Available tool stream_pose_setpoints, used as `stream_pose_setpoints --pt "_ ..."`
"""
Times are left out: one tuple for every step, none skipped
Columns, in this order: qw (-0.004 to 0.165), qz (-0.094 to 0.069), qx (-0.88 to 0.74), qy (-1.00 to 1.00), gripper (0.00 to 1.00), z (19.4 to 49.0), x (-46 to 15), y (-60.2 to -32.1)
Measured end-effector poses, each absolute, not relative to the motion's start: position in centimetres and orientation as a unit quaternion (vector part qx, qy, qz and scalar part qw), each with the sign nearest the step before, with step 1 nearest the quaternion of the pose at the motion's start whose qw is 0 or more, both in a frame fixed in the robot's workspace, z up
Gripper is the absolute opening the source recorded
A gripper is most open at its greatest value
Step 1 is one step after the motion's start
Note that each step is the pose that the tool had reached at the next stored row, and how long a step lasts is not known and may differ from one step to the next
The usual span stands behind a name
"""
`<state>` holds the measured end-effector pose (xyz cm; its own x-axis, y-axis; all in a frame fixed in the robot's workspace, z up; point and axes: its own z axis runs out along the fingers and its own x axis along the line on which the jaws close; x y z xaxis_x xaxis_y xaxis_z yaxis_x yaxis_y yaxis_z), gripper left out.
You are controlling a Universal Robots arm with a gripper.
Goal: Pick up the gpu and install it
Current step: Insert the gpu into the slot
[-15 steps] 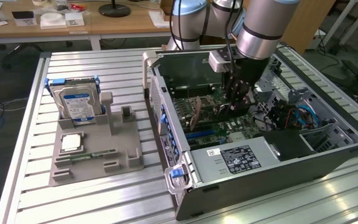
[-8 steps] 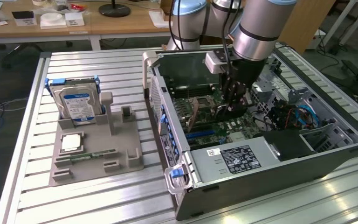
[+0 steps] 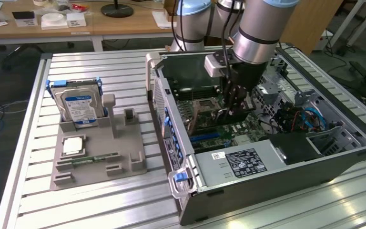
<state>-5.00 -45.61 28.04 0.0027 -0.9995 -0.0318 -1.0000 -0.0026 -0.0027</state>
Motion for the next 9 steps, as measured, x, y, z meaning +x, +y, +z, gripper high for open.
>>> stream_pose_setpoints --pt "0.012 0.010 -0.708 0.706 0.26 28.02 -5.05 -45.64" --pt "0.012 0.010 -0.708 0.706 0.26 27.99 -5.07 -45.69" --pt "0.012 0.010 -0.708 0.706 0.26 27.94 -5.08 -45.72" --pt "0.012 0.010 -0.708 0.706 0.26 27.87 -5.15 -45.73" --pt "0.012 0.010 -0.708 0.706 0.26 27.78 -5.29 -45.73" --pt "0.012 0.010 -0.708 0.706 0.26 27.69 -5.43 -45.73" --pt "0.012 0.010 -0.708 0.706 0.26 27.59 -5.58 -45.73" --pt "0.012 0.010 -0.708 0.706 0.26 27.49 -5.72 -45.73" --pt "0.012 0.010 -0.708 0.706 0.26 27.38 -5.84 -45.73"
